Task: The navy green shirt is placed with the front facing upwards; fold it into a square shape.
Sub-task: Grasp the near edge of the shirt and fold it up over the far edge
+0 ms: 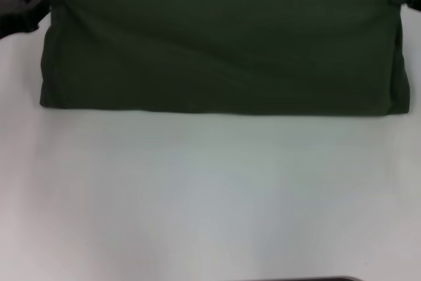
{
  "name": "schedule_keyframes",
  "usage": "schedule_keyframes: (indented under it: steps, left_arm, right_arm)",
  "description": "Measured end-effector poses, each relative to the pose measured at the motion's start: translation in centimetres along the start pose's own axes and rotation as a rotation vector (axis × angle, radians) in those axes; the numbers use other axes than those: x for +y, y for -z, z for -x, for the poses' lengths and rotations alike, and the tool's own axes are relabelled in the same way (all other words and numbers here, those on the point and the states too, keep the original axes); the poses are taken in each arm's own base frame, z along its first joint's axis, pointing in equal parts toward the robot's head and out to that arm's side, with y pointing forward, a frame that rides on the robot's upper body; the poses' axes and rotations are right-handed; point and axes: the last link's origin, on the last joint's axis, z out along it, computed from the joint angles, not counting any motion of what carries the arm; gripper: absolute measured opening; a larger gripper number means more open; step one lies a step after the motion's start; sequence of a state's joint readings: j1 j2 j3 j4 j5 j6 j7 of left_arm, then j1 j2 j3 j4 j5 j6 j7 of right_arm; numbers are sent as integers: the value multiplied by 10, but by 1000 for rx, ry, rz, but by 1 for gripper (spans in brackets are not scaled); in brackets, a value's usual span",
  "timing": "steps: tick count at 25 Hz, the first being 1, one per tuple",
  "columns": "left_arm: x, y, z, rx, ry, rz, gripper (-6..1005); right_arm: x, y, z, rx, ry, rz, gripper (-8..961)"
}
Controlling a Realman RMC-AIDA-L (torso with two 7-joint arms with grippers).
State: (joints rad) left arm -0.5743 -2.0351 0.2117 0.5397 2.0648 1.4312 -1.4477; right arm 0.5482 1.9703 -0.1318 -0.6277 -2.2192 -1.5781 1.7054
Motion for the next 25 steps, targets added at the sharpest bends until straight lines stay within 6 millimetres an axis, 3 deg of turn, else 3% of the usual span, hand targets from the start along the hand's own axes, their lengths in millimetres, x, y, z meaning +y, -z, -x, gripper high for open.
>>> schedule_keyframes:
  steps: [6,14,25]
  left_arm:
    - [-6,-34,-6,-40,-29,-92,24]
    - [5,-77,-6,-77,-79,-143,24]
    - [0,-98,-15,-71,-100,-241,25]
  right_arm:
    - [-6,-39,17,31,3,-81,44]
    - [-12,-83,12,54,-2,-206,44]
    - [-20,-92,23,2,3,-301,44]
